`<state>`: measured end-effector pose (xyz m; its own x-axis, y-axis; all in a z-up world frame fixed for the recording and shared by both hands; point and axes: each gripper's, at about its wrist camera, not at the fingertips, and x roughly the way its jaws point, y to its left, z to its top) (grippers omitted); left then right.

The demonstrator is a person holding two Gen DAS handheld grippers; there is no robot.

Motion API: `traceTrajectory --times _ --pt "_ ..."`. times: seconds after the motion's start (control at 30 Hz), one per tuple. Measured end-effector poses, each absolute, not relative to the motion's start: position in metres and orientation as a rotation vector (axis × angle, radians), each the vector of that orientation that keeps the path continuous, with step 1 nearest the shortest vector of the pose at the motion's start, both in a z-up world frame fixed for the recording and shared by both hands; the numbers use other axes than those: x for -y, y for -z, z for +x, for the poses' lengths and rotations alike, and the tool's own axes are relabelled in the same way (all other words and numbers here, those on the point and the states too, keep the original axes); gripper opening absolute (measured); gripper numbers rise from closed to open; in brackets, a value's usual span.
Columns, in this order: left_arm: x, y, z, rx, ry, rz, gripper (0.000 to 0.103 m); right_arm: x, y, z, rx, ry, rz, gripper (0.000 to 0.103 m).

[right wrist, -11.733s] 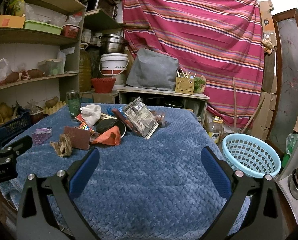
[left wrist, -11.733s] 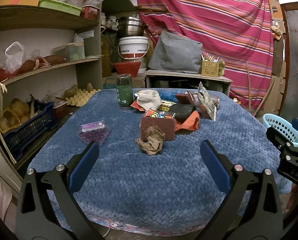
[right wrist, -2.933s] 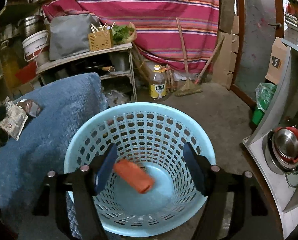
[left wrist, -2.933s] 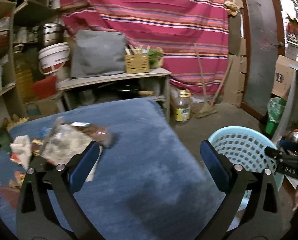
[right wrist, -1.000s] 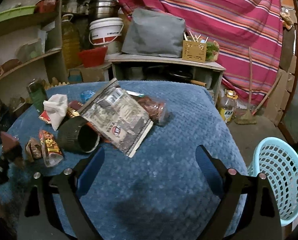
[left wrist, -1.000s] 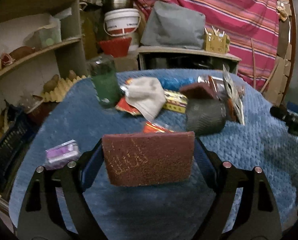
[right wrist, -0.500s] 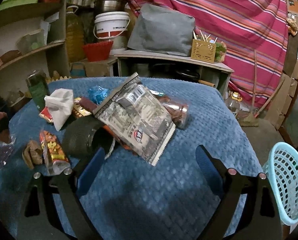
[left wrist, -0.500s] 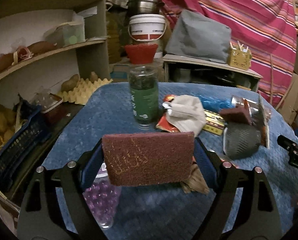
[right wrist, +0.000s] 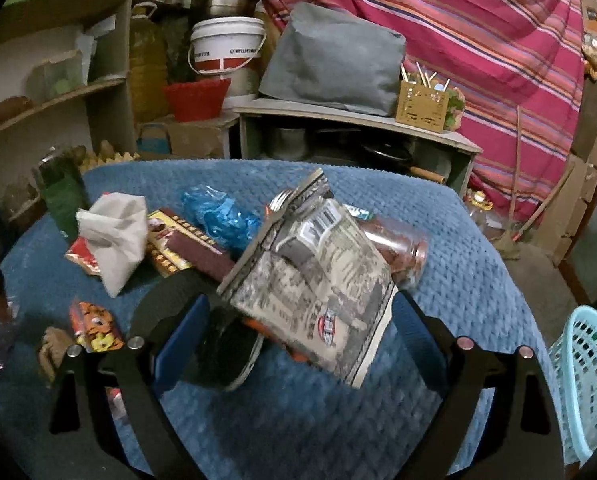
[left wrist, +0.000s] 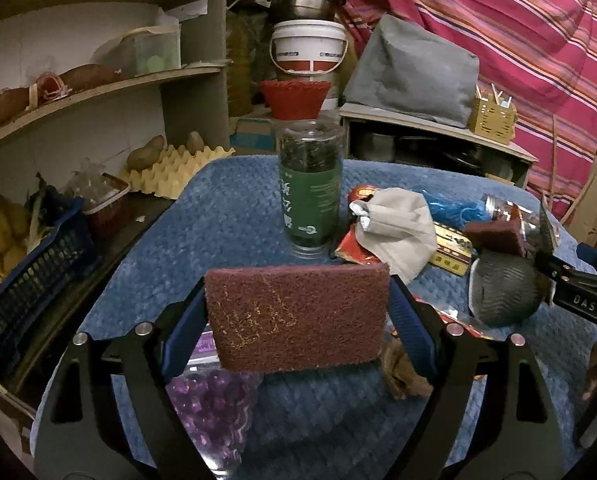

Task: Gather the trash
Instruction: 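Grasp the silver snack packet with the right tool while the left tool holds the pad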

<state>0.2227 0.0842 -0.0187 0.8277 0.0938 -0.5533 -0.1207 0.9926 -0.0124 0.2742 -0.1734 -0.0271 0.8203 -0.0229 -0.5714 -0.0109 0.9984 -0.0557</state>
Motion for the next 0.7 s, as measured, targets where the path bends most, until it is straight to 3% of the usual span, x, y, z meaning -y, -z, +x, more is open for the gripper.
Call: traceTrajectory --times 0.5,0.7 --pt "-0.08 0.023 0.242 -0.584 -0.112 -0.076 0.083 0.222 0.019 0.277 -0.588 0.119 -0.056 0.089" --pt "-0.074 0.019 0.24 -0.58 -0.104 -0.068 0.083 0.235 0.019 0.276 -0.609 0.083 -0.037 0.053"
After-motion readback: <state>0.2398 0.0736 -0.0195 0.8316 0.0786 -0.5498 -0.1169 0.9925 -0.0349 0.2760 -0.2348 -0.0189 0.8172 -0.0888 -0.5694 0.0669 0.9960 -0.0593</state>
